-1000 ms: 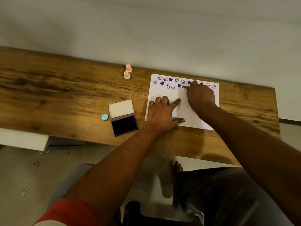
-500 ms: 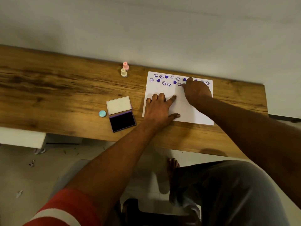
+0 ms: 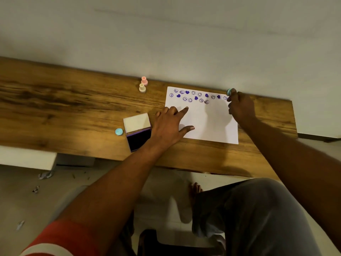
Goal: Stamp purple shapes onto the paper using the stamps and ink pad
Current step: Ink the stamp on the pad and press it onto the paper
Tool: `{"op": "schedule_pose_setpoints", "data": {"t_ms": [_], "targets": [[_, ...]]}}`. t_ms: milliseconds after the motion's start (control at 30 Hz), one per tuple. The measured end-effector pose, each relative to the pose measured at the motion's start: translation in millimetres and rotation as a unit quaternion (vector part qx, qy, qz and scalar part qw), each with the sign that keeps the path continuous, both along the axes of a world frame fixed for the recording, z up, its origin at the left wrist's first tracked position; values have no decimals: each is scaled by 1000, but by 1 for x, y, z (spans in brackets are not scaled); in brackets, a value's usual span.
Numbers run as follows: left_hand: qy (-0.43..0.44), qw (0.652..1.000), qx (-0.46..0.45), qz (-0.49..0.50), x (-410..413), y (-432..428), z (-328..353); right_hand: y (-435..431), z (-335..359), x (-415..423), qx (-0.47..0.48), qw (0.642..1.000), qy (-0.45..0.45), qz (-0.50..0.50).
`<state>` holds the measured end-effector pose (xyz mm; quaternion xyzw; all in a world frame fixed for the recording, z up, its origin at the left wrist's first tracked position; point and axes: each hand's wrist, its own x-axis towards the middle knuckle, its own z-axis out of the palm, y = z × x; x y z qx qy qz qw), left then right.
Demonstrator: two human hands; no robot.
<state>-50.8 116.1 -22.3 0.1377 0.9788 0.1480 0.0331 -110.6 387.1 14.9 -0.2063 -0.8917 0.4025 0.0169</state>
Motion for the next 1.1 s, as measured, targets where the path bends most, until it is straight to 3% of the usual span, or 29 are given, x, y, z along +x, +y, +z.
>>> {"op": "schedule_pose_setpoints", "data": {"t_ms": [233,333,433,833,1100], "targets": [[18,999,32,23,9,-35,8,-22,11,13,-2,999,14,38],[13,999,29,36,11,-49,13,-36,14,18,-121,992,8,33],[8,998,27,47,10,-63,20,-55,18,22,-267,963,-26,12],[10,989,50,137,15,-151,36,-164,44,43,-455,876,-117,108],[-35,999,15,24,41,-189,25,-210,47,63,-529,816,-159,169]]}}
